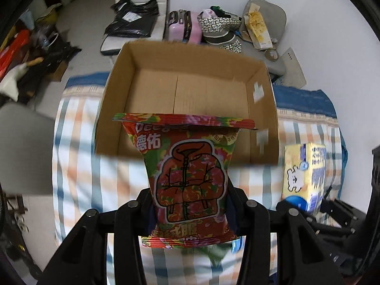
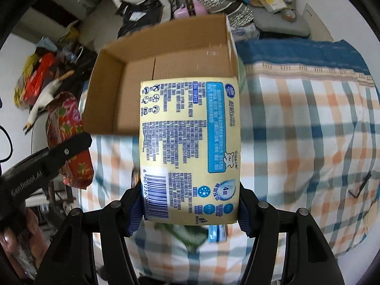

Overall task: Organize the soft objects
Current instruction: 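Carry both items into the cardboard box and open both grippers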

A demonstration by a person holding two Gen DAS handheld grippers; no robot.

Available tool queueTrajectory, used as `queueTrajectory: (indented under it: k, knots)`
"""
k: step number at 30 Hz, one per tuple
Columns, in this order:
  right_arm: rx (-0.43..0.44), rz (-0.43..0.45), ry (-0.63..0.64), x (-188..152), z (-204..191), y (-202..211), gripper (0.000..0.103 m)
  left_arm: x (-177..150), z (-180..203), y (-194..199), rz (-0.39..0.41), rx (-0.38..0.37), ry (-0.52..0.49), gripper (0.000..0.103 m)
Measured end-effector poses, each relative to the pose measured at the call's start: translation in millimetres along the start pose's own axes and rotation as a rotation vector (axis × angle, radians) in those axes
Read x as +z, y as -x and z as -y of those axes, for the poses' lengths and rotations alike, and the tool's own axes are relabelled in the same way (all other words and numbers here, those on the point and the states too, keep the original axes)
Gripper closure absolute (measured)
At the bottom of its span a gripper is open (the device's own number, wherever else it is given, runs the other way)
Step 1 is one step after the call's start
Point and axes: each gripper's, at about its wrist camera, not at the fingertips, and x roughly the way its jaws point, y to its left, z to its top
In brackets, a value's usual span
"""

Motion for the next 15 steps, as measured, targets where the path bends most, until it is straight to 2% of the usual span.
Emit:
queueTrajectory:
  k: [3,7,11,15]
  knots:
    - [-0.034,0.006,-0.019,35,-13,-4,0.037,41,-6,-19,-0.022,-0.006,-0.018,0.060]
    - [-0.059,-0.018,-0.035,74,-23,-24,0.037,87,-9,-55,-0.101,-0.010,-0.025,0.060]
    - [-0.090,-0.055,-0.041,112,-30,-57,0.037,121,-16,-93,-0.178,-0.004,-0.027,0.060]
    - [-0.125,-0.093,-0.022,135,-38,-84,0.037,146,-18,-128,-0.258,-0.025,-0.025,0.060]
